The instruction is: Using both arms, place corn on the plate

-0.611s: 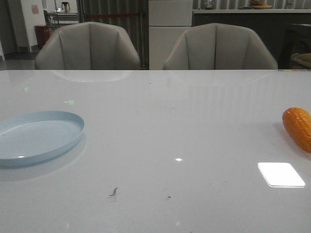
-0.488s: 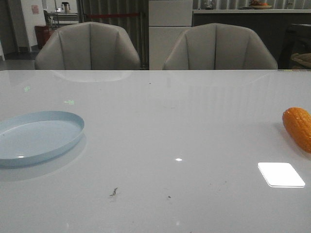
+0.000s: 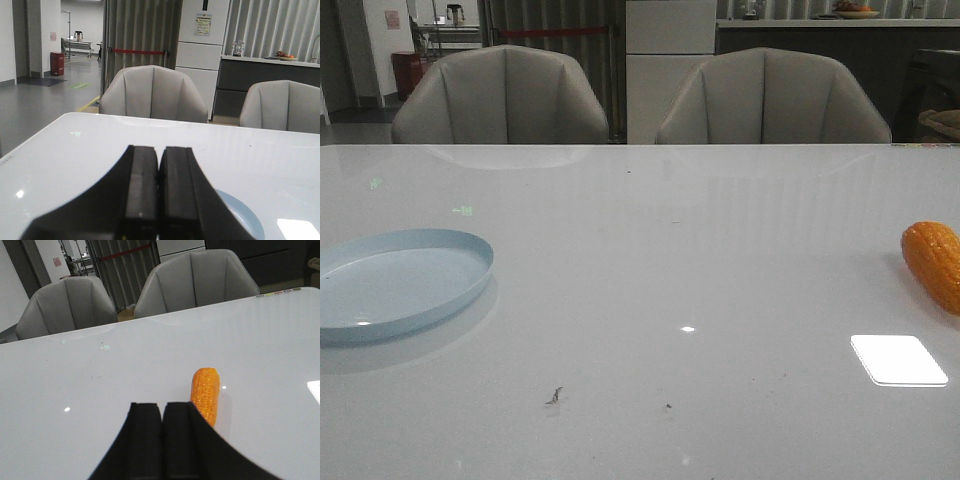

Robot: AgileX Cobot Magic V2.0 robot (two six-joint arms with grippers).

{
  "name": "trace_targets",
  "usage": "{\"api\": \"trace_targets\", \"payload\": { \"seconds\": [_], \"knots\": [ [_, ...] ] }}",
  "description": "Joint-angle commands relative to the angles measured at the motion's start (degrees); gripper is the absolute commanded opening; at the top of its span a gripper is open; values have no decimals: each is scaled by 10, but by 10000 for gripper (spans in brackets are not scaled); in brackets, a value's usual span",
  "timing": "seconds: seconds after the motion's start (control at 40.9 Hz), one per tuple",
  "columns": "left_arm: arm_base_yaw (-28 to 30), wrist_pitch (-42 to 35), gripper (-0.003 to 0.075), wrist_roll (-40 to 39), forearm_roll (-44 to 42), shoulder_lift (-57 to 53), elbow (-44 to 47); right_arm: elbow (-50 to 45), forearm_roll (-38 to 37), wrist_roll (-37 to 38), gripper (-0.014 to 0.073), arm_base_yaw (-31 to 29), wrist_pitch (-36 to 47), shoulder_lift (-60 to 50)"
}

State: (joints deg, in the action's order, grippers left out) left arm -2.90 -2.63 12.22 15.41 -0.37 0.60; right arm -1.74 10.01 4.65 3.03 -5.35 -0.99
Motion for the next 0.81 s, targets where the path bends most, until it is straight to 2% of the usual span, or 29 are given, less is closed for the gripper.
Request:
{"api": "trace_targets", "payload": {
  "seconds": [0.0,0.293,0.537,0.684,0.781],
  "knots": [
    [-4,-47,93,-4,3,0,21,13,-5,-3,58,0,50,-10],
    [-4,-50,93,-4,3,0,21,13,-5,-3,58,0,50,-10],
    [-4,-102,94,-4,3,0,19,13,-5,-3,58,0,63,-10],
    [-4,-157,94,-4,2,0,-4,15,-4,-3,58,0,120,-10],
    [-4,-162,94,-4,-1,1,-39,38,-4,-3,58,0,148,-10]
  ]
}}
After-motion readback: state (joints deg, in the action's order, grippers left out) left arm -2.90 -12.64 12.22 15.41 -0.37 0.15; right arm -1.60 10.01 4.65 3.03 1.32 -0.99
